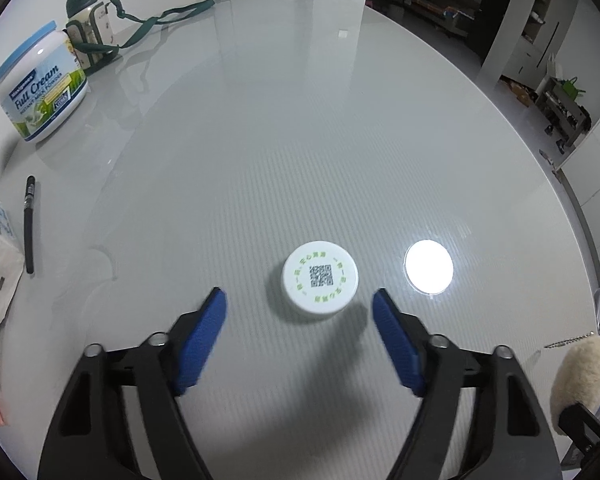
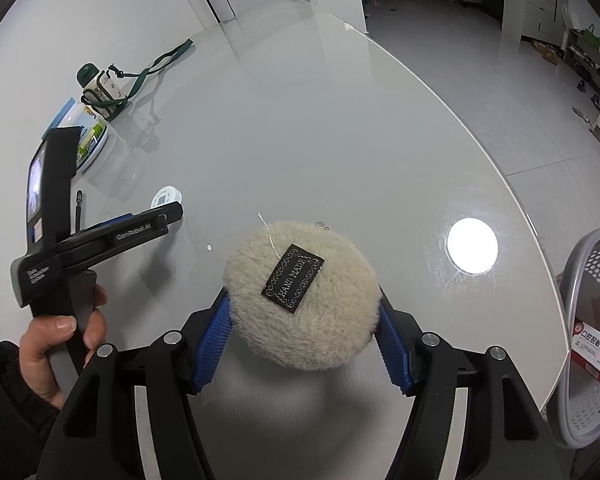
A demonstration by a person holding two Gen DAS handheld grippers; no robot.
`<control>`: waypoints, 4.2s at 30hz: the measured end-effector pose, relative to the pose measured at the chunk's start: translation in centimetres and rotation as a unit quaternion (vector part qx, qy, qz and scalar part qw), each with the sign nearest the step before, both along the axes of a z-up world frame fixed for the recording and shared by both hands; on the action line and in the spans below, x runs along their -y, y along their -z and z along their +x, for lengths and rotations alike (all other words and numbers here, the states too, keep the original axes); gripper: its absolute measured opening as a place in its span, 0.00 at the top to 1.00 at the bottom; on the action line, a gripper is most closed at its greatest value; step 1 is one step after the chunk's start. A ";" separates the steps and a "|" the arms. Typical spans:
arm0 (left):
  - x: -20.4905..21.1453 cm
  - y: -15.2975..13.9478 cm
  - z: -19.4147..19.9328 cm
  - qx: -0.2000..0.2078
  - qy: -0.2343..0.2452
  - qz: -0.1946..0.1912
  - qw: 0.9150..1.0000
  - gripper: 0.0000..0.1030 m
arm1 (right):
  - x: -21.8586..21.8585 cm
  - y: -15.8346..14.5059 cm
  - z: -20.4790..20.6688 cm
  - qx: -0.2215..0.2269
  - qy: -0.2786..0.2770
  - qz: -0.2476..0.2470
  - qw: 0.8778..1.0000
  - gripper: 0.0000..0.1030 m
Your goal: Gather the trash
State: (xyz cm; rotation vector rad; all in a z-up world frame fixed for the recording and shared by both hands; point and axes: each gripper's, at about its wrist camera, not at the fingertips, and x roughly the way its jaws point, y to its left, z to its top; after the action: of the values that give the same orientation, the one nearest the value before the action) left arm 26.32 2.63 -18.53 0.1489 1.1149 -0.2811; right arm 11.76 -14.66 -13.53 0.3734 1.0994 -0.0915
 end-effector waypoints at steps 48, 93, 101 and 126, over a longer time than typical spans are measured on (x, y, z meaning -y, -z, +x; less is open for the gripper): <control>13.6 -11.4 -18.3 0.071 0.169 -0.042 0.982 0.63 | 12.9 -4.3 -16.7 0.042 0.104 0.008 0.994 0.38; 36.2 -9.7 -28.5 0.030 0.218 -0.020 0.975 0.40 | 33.8 -2.7 -26.5 0.026 0.134 0.028 0.990 0.32; 36.2 -10.2 -28.6 0.033 0.206 -0.021 0.978 0.39 | 33.7 -3.2 -26.7 0.030 0.130 0.025 0.991 0.32; 35.1 -12.9 -29.6 0.062 0.190 -0.026 0.980 0.32 | 32.4 -5.0 -27.8 0.036 0.112 0.007 0.993 0.32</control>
State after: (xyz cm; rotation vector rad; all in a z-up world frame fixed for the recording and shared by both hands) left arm -3.30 -32.42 -5.66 0.3303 0.9500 -0.6333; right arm -16.02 -47.09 -8.52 0.5087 0.9846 -0.2658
